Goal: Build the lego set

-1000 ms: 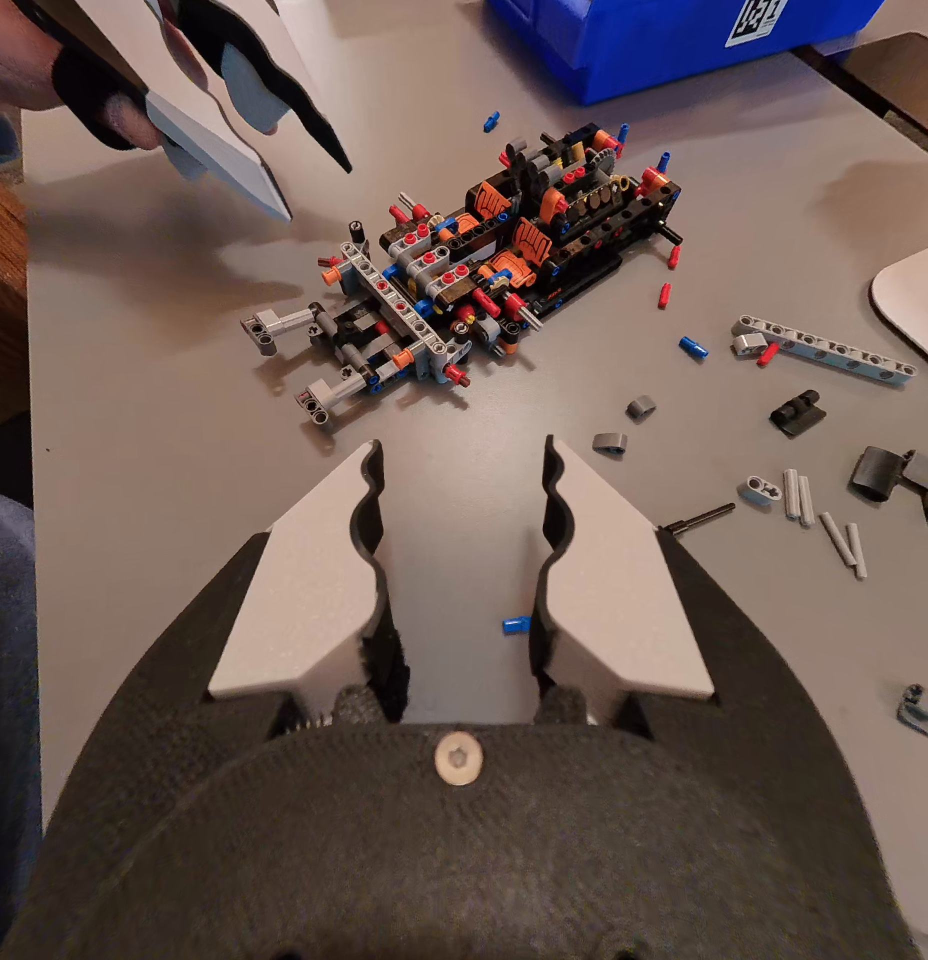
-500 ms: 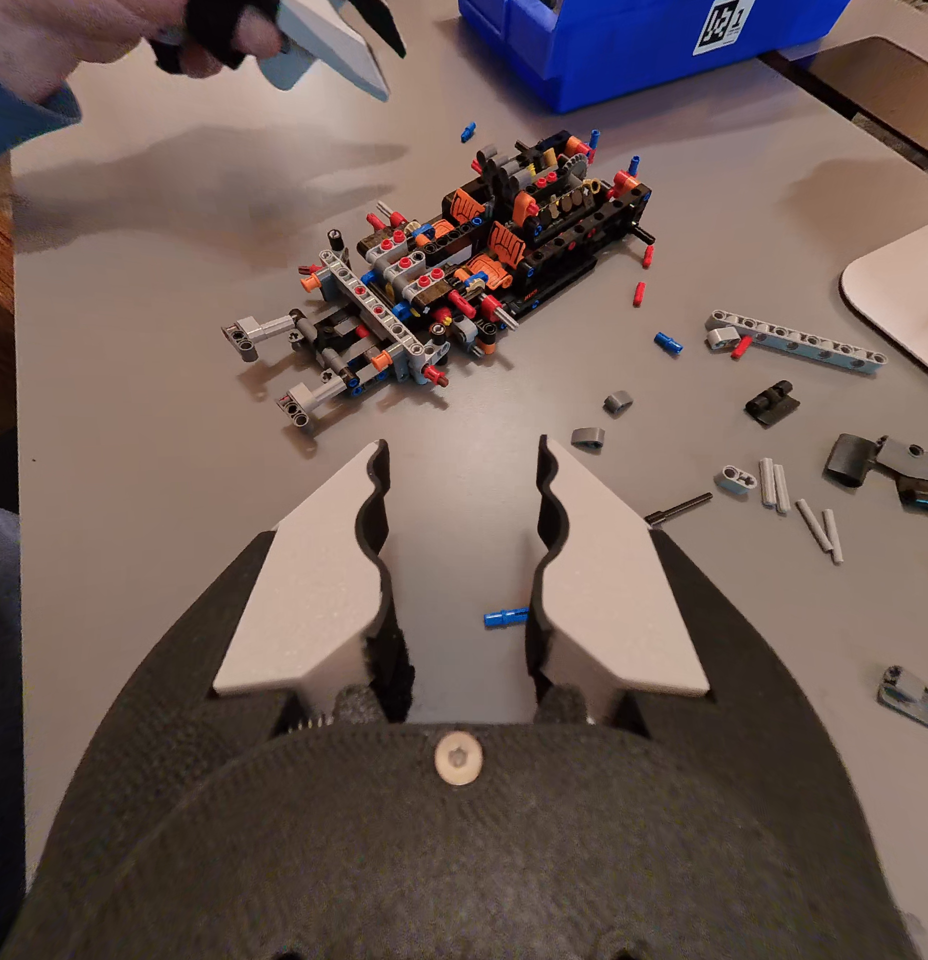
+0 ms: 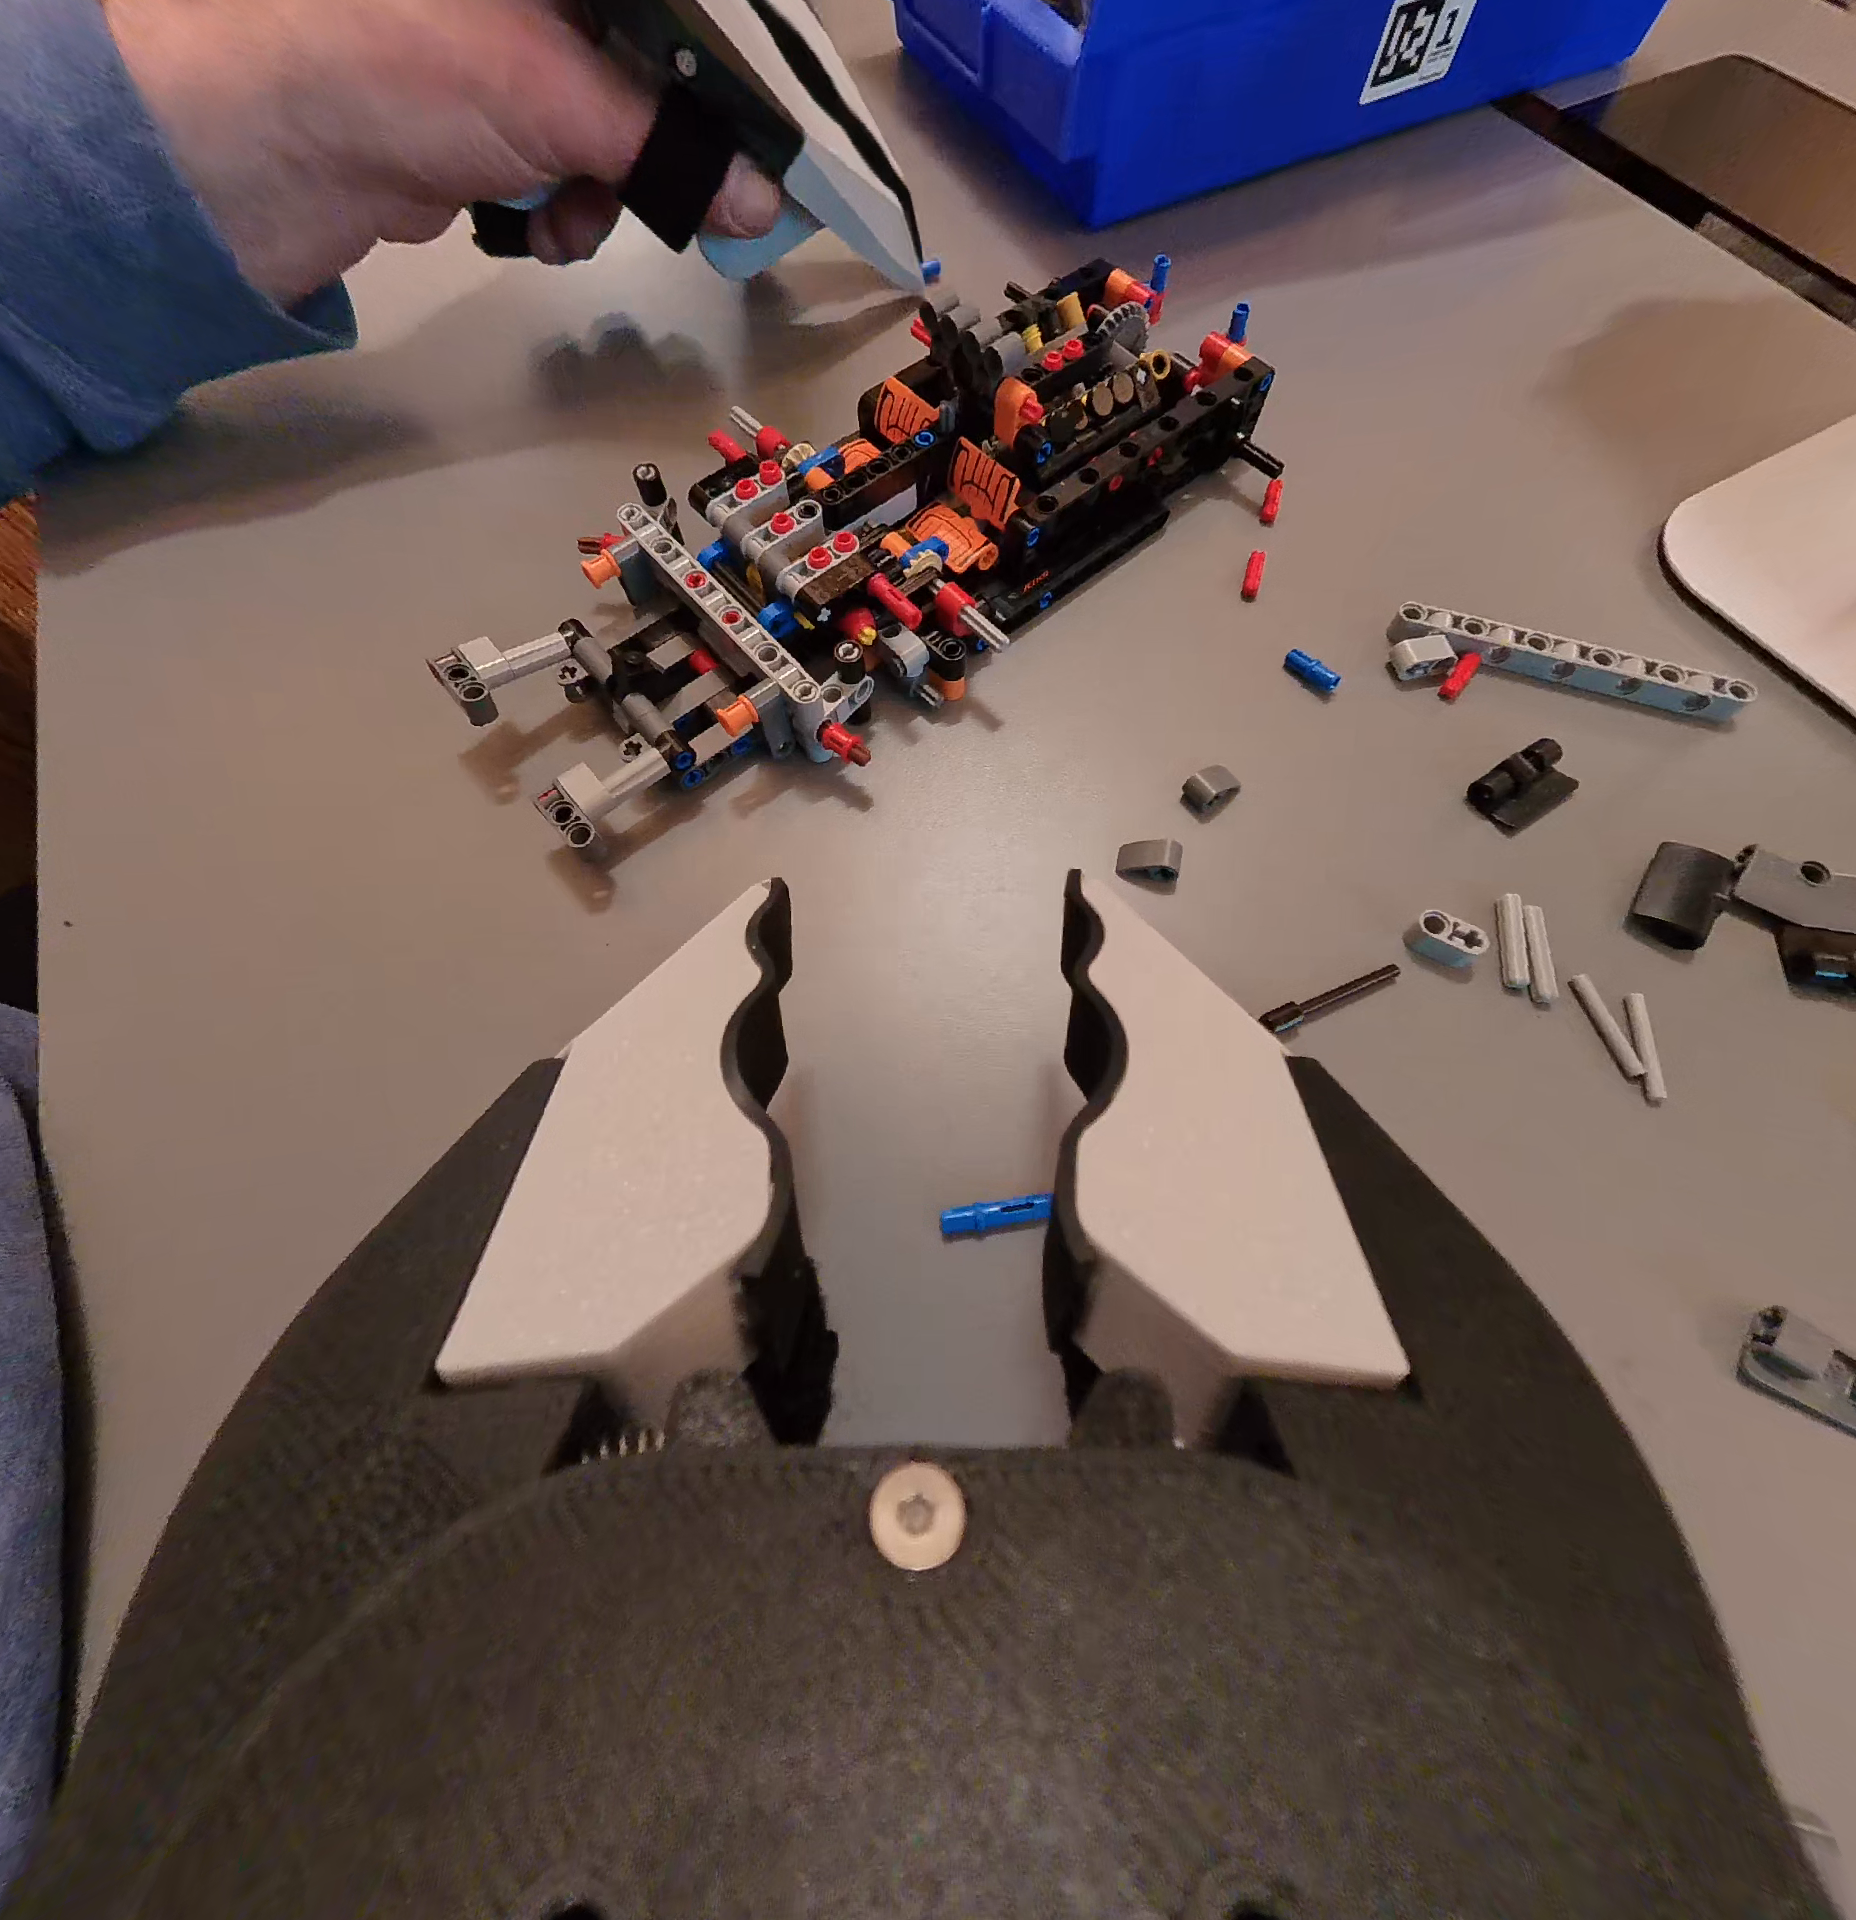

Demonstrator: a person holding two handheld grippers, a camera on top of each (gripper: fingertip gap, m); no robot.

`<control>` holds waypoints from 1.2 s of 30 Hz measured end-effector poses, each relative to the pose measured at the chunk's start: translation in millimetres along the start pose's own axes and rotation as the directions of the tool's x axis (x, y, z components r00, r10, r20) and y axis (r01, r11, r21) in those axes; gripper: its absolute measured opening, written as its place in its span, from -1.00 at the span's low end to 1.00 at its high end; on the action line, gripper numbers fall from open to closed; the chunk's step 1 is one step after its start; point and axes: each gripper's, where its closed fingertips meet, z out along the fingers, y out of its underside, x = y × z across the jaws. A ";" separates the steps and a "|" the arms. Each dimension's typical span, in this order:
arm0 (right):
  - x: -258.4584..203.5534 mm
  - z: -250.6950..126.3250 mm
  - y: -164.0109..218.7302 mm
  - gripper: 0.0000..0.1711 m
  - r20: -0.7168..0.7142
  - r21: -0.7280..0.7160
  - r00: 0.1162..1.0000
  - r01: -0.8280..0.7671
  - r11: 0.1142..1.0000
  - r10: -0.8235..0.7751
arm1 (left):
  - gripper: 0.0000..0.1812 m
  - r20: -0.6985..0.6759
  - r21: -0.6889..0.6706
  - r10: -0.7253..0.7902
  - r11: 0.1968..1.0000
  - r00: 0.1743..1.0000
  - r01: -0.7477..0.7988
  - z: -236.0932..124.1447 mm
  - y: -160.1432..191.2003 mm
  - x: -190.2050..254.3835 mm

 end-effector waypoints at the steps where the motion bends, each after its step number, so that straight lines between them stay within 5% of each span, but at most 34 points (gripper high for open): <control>1: 0.7 -0.3 0.2 -0.41 -0.001 0.001 1.000 -0.001 1.000 0.001 | -0.88 0.005 -0.002 0.003 1.000 1.000 -0.003 1.0 -1.0 -1.1; 13: 8.7 -1.3 2.6 -0.43 -0.014 0.005 1.000 -0.012 1.000 0.012 | -0.97 0.020 0.048 0.141 0.989 0.990 -0.142 5.3 -7.9 1.5; 22: 3.2 -7.8 -50.0 -0.53 0.073 0.155 0.993 -0.099 0.983 0.089 | -0.97 0.028 0.261 0.223 0.939 0.974 -0.223 -40.3 -28.3 28.9; 36: -11.8 28.4 -141.2 -0.69 0.346 0.260 0.928 -0.234 0.937 0.136 | -0.97 0.162 0.568 0.496 0.660 0.853 -0.492 -93.1 -76.8 128.7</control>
